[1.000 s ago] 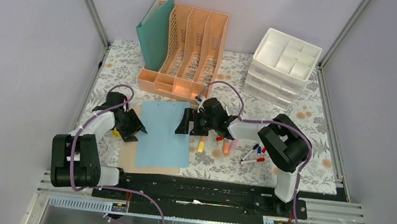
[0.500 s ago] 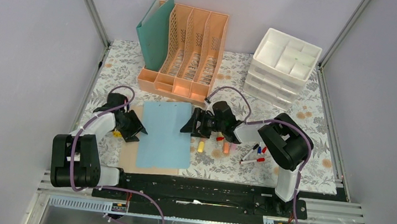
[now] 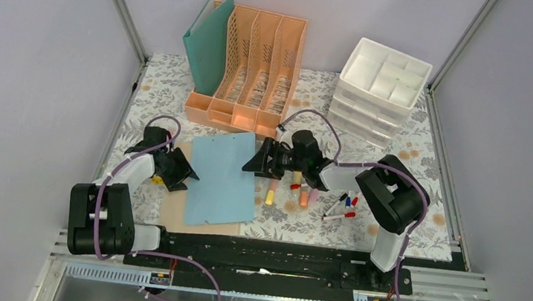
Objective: Organize the desk
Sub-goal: Pick up the folder from the center of the board.
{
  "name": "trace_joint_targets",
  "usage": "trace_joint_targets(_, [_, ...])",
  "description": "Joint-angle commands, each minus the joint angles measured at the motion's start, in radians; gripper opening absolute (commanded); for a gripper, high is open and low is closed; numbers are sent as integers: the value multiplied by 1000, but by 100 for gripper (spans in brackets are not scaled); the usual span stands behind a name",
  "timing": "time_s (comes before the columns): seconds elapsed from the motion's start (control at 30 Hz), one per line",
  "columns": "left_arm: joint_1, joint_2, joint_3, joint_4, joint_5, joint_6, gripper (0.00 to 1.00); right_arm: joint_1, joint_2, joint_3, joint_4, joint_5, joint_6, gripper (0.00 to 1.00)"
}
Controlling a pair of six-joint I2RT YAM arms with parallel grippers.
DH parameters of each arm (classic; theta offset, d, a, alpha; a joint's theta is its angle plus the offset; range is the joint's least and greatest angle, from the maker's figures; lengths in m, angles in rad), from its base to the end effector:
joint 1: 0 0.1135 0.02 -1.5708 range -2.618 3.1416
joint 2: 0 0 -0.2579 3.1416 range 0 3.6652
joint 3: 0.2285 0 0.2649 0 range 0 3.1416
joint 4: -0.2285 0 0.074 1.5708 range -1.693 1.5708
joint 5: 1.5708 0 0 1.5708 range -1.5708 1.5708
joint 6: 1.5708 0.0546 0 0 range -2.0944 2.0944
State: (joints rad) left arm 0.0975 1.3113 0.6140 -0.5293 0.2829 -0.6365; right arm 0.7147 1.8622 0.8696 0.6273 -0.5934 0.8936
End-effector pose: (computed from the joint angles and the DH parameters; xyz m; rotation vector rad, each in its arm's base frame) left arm 0.2332 0.0075 0.1241 -0.9533 2.6759 -0.5212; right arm 0.2797 0.2831 0.1346 -0.2644 2.2316 1.5564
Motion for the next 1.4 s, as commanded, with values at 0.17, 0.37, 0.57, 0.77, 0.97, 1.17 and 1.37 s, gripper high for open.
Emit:
trace_joint_targets(0.17, [-26,12,-76,114,254,-53,53,29,-55,74,295,-211,212,78])
trace_joint_targets(0.37, [-26,14,-76,150,302,-61,53,27,-57,102,160,-186,163,78])
trace_joint_targets(0.57, [-26,12,-75,169,318,-69,54,28,-68,173,-186,-69,-60,60])
trace_joint_targets(0.77, [-27,-26,-60,174,327,-71,55,27,-95,230,-331,6,-167,36])
trace_joint_targets(0.97, [-17,-167,-11,145,328,-67,66,11,-132,239,-331,6,-167,36])
trace_joint_targets(1.17, [-6,-333,52,133,311,-62,81,-33,-183,226,-331,6,-167,36])
trace_joint_targets(1.37, [3,-350,54,153,329,-61,83,-56,-185,200,-331,6,-167,36])
